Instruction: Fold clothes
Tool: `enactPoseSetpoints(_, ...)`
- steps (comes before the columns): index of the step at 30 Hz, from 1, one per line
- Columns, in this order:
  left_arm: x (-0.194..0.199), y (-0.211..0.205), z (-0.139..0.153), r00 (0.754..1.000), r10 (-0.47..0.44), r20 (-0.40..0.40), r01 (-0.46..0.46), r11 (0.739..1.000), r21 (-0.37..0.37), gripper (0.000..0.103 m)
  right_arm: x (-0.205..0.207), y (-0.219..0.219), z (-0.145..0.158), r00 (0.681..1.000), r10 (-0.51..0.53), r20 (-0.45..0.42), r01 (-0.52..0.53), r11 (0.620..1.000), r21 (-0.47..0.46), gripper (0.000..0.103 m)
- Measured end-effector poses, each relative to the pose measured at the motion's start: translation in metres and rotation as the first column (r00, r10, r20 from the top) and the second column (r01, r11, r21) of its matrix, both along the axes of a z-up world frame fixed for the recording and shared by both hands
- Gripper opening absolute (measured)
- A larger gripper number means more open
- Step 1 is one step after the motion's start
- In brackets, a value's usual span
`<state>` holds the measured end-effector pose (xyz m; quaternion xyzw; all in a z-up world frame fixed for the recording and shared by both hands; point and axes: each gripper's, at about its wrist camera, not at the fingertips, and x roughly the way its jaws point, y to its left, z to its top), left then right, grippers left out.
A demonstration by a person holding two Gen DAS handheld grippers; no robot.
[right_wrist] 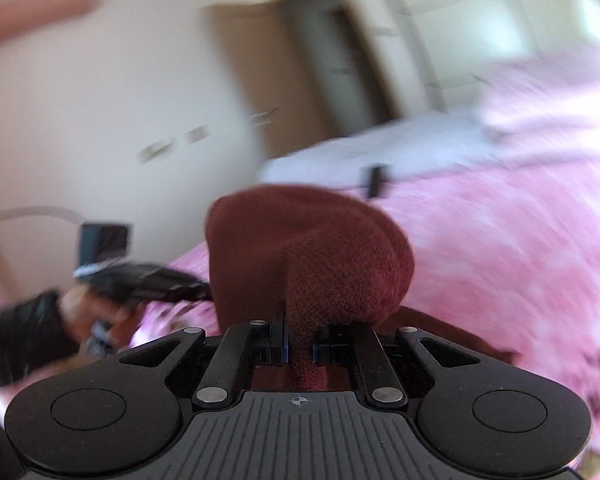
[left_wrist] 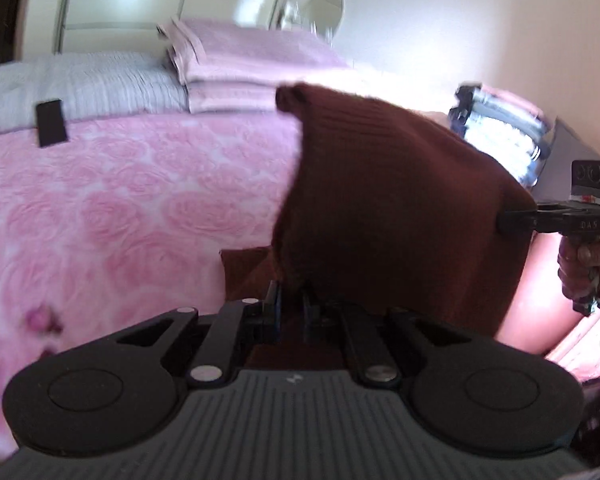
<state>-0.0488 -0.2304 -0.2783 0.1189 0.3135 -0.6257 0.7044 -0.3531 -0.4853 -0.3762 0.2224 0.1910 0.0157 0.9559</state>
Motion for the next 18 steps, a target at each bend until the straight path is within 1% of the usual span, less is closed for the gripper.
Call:
enactPoseSetpoints(2, 0.016, -0.035, -0.009, 1.000, -0.027, -0.001, 0.027, 0.997, 0.067, 0.007, 0.012, -0.023, -0.019, 0.991, -0.102, -0.090, 0.110, 0.990, 0.084, 0.009)
enactPoseSetpoints(4, 0.028, -0.057, -0.025, 0.999, -0.033, -0.010, 0.034, 0.992, 0.125, 0.006, 0.013, -0.040, -0.041, 0.976, -0.135, -0.168, 0.161, 0.975, 0.154, 0.009)
enactPoseSetpoints(6, 0.034, -0.061, -0.039, 0.999, -0.038, -0.012, 0.040, 0.986, 0.162, 0.004, 0.014, -0.049, -0.062, 0.961, -0.157, -0.230, 0.204, 0.959, 0.199, 0.009)
enactPoseSetpoints(9, 0.032, -0.049, -0.047, 0.999, -0.045, -0.014, 0.047, 0.984, 0.172, 0.003, 0.001, -0.061, -0.073, 0.960, -0.171, -0.222, 0.231, 0.931, 0.283, 0.010)
enactPoseSetpoints(12, 0.032, -0.030, -0.050, 0.998, -0.026, -0.059, 0.035, 0.988, 0.152, 0.004, -0.009, -0.069, -0.083, 0.959, -0.181, -0.217, 0.251, 0.899, 0.359, 0.010)
enactPoseSetpoints(14, 0.035, -0.021, -0.052, 0.995, -0.015, -0.101, 0.029, 0.990, 0.136, 0.006, -0.004, -0.078, -0.088, 0.957, -0.188, -0.221, 0.262, 0.884, 0.386, 0.011)
enactPoseSetpoints(15, 0.037, -0.016, -0.052, 0.993, -0.010, -0.118, 0.025, 0.991, 0.130, 0.010, -0.004, -0.078, -0.089, 0.957, -0.191, -0.217, 0.265, 0.878, 0.399, 0.012)
enactPoseSetpoints(16, 0.038, -0.013, -0.050, 0.991, -0.007, -0.131, 0.023, 0.992, 0.124, 0.016, -0.004, -0.078, -0.090, 0.958, -0.193, -0.213, 0.267, 0.871, 0.412, 0.019)
enactPoseSetpoints(17, 0.039, -0.013, -0.050, 0.991, -0.004, -0.136, 0.020, 0.992, 0.121, 0.019, -0.011, -0.076, -0.089, 0.958, -0.196, -0.207, 0.268, 0.868, 0.417, 0.027)
enactPoseSetpoints(18, 0.040, -0.015, -0.049, 0.991, -0.002, -0.132, 0.018, 0.992, 0.122, 0.023, -0.019, -0.075, -0.087, 0.959, -0.199, -0.202, 0.268, 0.866, 0.423, 0.030)
